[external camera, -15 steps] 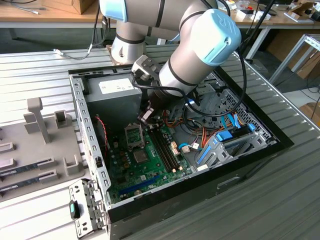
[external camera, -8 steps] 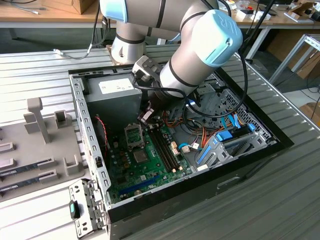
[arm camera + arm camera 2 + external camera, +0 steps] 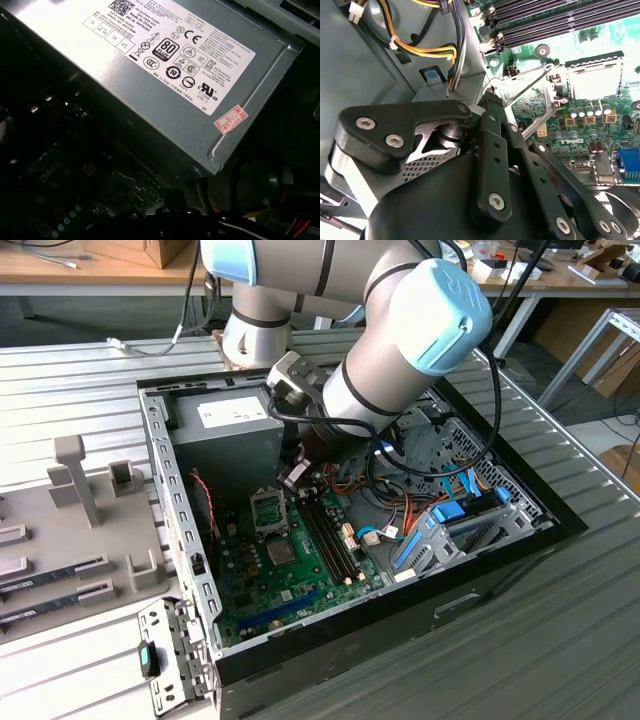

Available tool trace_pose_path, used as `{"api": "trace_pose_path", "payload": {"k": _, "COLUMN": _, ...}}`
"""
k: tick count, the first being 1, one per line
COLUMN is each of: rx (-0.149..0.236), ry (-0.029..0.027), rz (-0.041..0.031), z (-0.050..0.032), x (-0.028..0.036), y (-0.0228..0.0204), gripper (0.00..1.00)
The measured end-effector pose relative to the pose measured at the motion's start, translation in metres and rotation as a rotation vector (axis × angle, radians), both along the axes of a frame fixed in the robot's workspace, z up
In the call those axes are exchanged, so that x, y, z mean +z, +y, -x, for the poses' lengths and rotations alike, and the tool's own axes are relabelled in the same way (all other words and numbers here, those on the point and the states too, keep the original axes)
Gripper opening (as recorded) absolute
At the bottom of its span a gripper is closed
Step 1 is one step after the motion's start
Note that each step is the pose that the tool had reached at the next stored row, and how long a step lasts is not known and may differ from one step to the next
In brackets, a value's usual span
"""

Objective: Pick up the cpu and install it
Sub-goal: 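Close the cpu cover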

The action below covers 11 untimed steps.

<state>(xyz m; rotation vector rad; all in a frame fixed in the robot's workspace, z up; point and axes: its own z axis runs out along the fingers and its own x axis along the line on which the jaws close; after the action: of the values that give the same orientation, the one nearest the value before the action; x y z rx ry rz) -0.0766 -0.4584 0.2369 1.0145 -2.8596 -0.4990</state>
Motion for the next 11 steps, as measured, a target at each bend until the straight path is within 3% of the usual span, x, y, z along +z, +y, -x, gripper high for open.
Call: {"api": "trace_pose_path", "payload": {"k": 11, "rx": 0.000, "ry": 0.0000, "rz": 0.0001, "z": 0.0000, "x": 0.0053, "y": -0.0090, "gripper": 0.11}}
